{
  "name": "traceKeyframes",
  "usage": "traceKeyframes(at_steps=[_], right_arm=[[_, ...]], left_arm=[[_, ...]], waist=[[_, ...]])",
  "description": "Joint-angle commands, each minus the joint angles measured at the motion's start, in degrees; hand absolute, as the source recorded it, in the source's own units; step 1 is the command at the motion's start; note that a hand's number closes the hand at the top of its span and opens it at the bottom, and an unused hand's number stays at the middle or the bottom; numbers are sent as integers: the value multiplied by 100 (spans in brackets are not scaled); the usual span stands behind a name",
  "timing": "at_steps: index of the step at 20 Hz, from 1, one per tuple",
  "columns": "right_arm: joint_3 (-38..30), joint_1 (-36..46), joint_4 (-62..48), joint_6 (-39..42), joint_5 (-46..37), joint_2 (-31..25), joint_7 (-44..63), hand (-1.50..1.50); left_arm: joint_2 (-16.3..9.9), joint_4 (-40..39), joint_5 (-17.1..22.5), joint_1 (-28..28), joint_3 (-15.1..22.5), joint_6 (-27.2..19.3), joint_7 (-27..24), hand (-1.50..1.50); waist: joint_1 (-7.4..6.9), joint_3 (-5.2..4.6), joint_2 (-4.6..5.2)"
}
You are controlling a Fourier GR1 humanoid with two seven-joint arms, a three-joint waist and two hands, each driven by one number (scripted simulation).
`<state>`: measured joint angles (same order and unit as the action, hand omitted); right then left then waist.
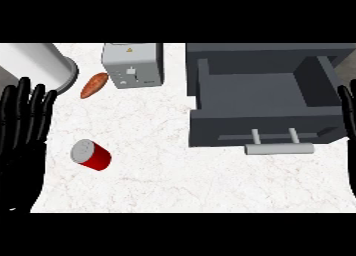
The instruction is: Pick up the can, place it into the drawer and close the drawer
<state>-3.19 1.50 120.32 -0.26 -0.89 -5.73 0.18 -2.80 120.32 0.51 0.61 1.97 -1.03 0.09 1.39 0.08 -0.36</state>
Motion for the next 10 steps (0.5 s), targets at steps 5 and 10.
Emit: traceKeyframes(at_steps=[5,10], right_arm=[[-428,-34,-39,296,656,-134,-33,-150],[-54,-462,-225,-351,89,290,1117,-150]], left_arm=[[-122,791,-332,-898,-445,-282,133,-150],[272,427,-383,-1477,-632,-1129,1460,-150]], waist=[[-201,-6,23],[-203,-7,30]])
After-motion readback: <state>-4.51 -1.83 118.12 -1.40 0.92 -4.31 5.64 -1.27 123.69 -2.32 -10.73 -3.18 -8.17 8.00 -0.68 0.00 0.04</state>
